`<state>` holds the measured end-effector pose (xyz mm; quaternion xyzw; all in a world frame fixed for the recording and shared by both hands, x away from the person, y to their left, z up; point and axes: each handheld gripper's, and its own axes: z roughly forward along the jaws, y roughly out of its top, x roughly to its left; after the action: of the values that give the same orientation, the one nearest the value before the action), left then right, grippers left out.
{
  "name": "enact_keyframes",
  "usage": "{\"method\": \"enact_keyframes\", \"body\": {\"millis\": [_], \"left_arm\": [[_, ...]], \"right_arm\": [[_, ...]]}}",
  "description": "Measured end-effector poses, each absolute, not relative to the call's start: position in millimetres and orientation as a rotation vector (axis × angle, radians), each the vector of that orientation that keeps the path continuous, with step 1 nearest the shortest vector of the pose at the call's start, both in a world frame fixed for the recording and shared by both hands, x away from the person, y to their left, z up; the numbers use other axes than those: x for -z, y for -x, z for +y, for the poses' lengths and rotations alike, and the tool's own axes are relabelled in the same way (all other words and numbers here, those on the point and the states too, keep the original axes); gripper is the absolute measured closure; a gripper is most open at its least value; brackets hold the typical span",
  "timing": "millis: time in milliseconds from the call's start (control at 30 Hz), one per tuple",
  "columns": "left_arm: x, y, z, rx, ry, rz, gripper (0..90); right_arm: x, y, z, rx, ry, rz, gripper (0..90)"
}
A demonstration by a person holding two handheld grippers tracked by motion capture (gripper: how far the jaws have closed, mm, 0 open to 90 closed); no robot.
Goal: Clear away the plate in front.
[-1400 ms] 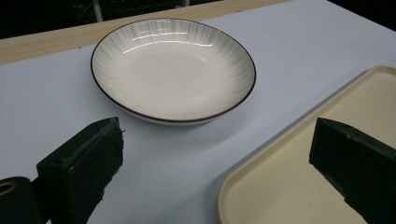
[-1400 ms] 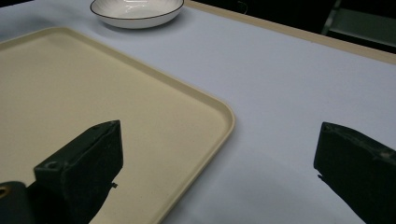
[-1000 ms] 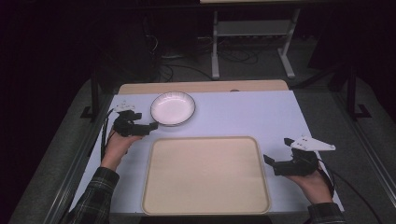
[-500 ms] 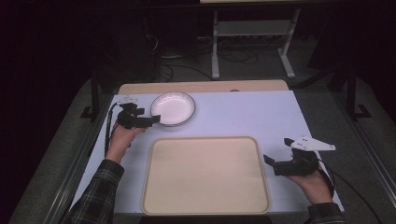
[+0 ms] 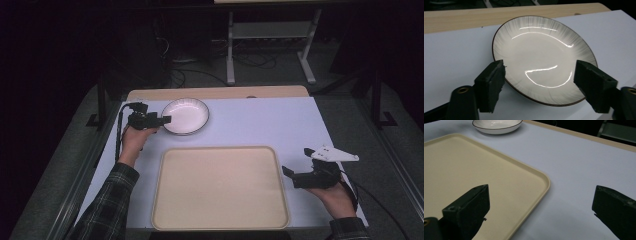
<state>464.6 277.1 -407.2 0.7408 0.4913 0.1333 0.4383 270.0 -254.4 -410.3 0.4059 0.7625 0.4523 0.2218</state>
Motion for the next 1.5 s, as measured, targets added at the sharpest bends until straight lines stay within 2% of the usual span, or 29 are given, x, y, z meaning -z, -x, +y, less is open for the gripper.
{"method": "enact_keyframes", "body": {"millis": [100,133,167,233,767,1167,1500], "left_arm": [[410.8,-468.9,279.6,-0.323,-1.825,1.263,28.1],[411.9,-470.1,281.0,-0.315,-1.812,1.279,30.2],[413.0,-470.9,282.1,-0.302,-1.801,1.298,35.9],[415.8,-472.1,283.3,-0.295,-1.796,1.329,38.9],[431.6,-477.3,279.9,-0.219,-1.759,1.489,57.0],[440.5,-478.5,280.6,-0.13,-1.707,1.583,66.0],[445.1,-479.2,276.9,-0.078,-1.661,1.635,65.8]], "right_arm": [[410.2,-270.1,-254.6,-1.25,-1.123,2.108,0.7],[410.3,-270.1,-254.7,-1.25,-1.123,2.108,0.7],[410.4,-270.3,-254.7,-1.249,-1.123,2.108,0.7],[410.3,-270.3,-254.7,-1.249,-1.122,2.109,0.7],[410.4,-270.5,-254.8,-1.245,-1.124,2.111,0.8],[410.2,-270.5,-254.9,-1.246,-1.125,2.111,0.8],[410.5,-270.8,-254.4,-1.242,-1.124,2.115,0.8]]}}
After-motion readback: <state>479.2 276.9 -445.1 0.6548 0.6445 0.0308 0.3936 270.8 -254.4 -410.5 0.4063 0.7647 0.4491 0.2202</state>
